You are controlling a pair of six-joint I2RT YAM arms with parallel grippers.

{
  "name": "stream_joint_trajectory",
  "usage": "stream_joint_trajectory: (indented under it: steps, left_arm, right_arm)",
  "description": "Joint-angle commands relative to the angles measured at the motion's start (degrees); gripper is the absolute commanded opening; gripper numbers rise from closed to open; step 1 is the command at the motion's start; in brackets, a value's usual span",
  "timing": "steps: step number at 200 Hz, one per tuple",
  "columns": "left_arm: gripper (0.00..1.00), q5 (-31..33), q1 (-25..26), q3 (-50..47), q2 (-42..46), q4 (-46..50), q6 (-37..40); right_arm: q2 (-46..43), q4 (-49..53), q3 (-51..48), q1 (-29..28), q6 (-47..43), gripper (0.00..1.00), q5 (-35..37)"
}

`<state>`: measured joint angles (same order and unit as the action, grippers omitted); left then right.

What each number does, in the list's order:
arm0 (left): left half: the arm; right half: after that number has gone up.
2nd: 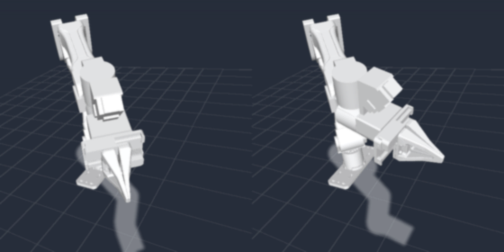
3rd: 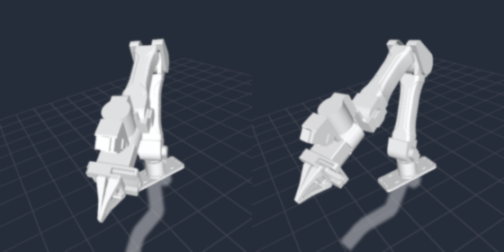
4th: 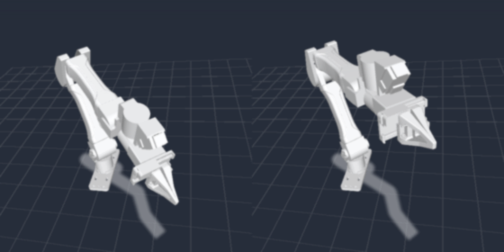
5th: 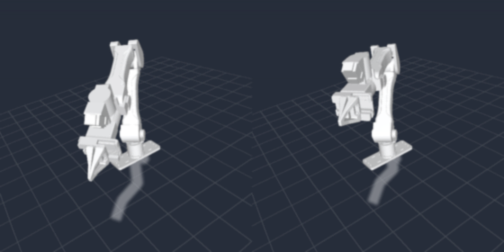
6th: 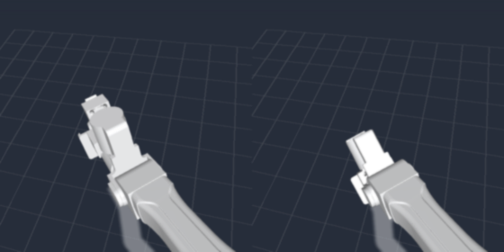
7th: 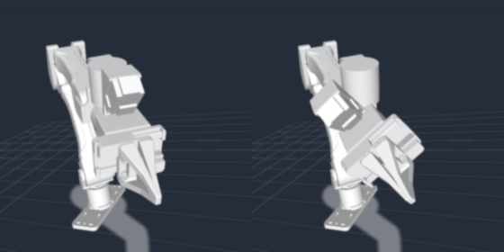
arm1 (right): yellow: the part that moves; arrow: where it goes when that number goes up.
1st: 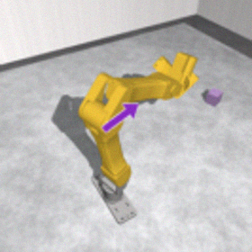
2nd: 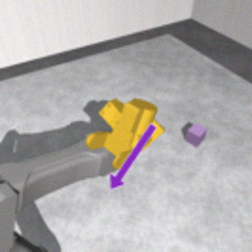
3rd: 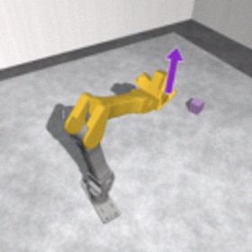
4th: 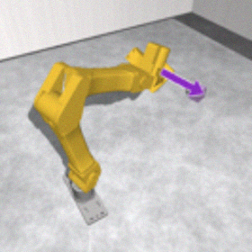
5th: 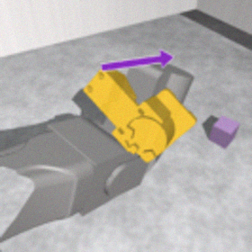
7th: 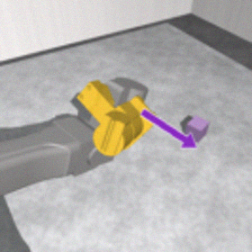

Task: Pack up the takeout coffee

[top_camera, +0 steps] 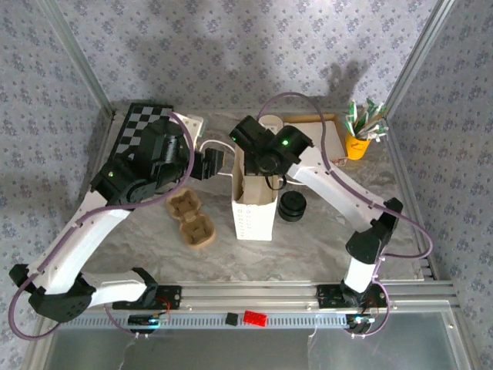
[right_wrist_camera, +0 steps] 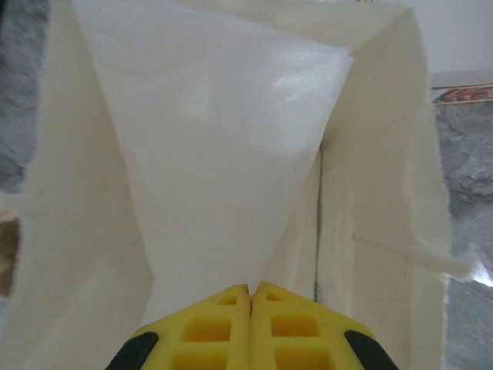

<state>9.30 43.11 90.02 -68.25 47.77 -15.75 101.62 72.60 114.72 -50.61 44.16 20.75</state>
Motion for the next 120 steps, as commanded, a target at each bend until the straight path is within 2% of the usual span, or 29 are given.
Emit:
stream_joint_trajectory:
  steps: [1, 23, 42, 62, 75, 85, 108, 120]
  left_arm:
    - [0.72, 0.61, -0.43, -0.06, 1.01, -0.77, 0.02]
    - [0.73, 0.72, -0.53, -0.25, 1.09, -0.93, 0.02]
    - [0.72, 0.76, -0.60, -0.17, 1.27, -0.75, 0.02]
    - [0.72, 1.10, -0.78, -0.32, 1.84, -0.83, 0.11]
    - [0.72, 1.49, -0.88, -0.70, 2.33, -1.10, 0.15]
    - [0.72, 1.62, -0.93, -0.94, 2.86, -1.40, 0.10]
    - [0.72, 1.77, -1.19, -1.51, 3.38, -2.07, 0.10]
    - [0.72, 1.77, -1.28, -1.55, 3.39, -1.92, 0.02]
  right_arm:
    - [1.53, 4.66, 1.88, -0.44, -1.65, 0.05, 1.92]
    - [1.75, 6.47, 2.55, -0.87, 0.29, 0.07, 1.86]
    - [0.81, 5.71, 6.59, -1.58, -1.97, 0.23, 2.91]
    - [-0.24, 5.62, 9.17, -2.06, -4.43, 0.33, 3.75]
    - [-0.20, 5.89, 9.82, -1.19, -5.10, 0.35, 3.97]
    - [0.25, 5.03, 9.82, -0.15, -6.21, 0.35, 2.52]
    - [2.65, 3.41, 10.51, 1.51, -7.61, 0.19, -0.01]
    - [4.38, 2.86, 10.76, 2.00, -7.64, 0.14, -1.05]
